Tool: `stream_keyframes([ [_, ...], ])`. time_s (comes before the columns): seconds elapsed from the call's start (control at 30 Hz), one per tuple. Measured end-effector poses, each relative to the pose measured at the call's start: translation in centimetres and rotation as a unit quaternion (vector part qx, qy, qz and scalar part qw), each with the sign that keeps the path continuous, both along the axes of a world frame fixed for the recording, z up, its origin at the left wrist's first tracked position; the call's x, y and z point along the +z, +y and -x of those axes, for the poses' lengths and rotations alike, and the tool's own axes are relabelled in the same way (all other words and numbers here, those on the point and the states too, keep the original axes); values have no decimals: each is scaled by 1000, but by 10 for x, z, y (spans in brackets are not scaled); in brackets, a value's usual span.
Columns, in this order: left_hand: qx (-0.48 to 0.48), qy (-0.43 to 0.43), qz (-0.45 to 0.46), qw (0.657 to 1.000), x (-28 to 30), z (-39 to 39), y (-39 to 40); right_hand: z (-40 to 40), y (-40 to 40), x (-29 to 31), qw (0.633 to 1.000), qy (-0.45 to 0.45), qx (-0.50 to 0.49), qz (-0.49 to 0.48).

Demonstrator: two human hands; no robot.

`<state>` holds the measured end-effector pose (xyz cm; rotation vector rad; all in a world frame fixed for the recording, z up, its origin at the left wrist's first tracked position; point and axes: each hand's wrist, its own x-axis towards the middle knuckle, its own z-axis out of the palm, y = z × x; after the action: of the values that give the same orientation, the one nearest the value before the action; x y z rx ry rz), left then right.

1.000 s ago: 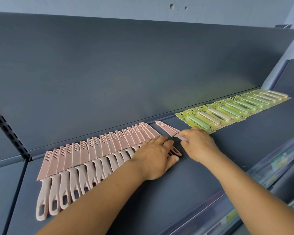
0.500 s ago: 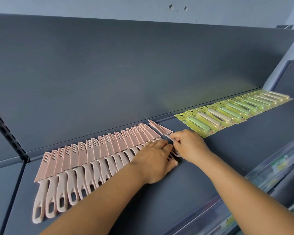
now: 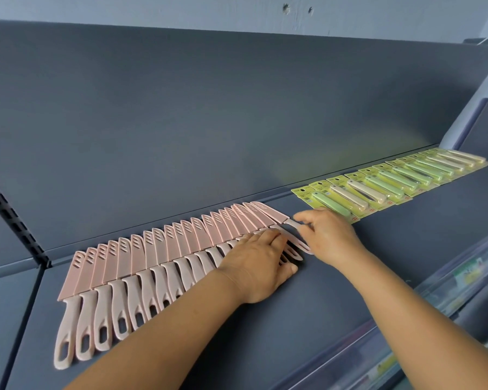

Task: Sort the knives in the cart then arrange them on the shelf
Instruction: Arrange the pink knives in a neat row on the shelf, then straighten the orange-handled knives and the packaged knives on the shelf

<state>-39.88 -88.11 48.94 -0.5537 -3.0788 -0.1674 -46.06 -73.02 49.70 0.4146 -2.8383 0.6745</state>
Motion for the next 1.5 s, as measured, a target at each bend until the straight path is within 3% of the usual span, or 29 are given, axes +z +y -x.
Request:
stream_keyframes([
  [0.17, -15, -16, 8, 1000, 1, 6, 8, 1, 15, -6, 998, -44, -9, -42],
  [0.33, -13, -21, 17, 1000, 1, 6, 11, 4, 15, -6, 997, -24, -8, -75],
  [0.7, -10, -24, 15, 1000, 0, 6, 12, -2, 7, -4, 998, -39, 28, -28],
  [1.5, 52, -17, 23, 998, 1, -4, 28, 0, 7, -12, 995, -43, 63, -57],
])
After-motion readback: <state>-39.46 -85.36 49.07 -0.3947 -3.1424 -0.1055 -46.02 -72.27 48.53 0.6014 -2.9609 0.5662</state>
